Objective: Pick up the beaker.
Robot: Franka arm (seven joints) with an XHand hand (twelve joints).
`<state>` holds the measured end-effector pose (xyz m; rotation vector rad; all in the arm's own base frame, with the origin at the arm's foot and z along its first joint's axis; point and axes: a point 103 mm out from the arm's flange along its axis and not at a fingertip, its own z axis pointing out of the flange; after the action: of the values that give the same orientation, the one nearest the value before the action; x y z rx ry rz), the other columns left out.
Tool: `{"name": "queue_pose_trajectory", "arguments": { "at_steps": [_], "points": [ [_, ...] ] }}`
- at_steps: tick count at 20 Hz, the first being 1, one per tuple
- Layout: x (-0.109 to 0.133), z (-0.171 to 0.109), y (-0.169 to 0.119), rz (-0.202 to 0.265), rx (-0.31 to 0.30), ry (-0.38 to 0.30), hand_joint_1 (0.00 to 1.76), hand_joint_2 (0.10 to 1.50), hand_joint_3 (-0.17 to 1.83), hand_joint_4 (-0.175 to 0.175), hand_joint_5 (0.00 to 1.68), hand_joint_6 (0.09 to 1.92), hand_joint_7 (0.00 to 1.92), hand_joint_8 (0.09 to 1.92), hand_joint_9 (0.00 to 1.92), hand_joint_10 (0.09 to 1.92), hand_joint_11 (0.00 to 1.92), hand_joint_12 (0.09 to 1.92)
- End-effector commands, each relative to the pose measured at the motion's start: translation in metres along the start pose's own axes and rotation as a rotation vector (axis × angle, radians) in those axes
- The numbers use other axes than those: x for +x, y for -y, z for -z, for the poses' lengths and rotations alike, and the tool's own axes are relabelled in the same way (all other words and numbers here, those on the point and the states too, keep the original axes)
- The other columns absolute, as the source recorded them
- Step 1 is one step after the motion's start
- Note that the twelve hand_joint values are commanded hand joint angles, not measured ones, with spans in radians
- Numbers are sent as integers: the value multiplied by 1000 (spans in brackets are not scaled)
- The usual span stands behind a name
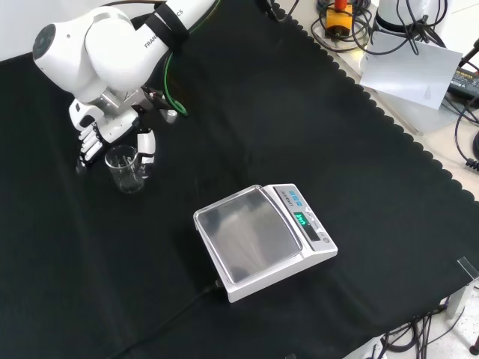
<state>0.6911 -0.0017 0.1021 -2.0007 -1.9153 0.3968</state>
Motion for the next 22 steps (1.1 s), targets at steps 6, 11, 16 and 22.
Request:
{"name": "queue_pose_trajectory", "arguments": {
  "at_steps": [6,11,16,22],
  "points": [
    [6,-10,-2,-36,-89,31,949,664,624,26,506,596,440,868,808,718,554,1279],
    [11,-16,-6,-52,-131,22,1083,785,652,-95,675,1203,733,1314,1178,940,1206,992],
    [10,-16,-5,-55,-150,-7,1117,983,408,-172,844,1268,964,1519,1333,1092,1396,937],
    [1,10,10,-62,-195,-24,1117,926,539,-175,852,1308,1034,1547,1382,1105,1379,980]
  ]
}}
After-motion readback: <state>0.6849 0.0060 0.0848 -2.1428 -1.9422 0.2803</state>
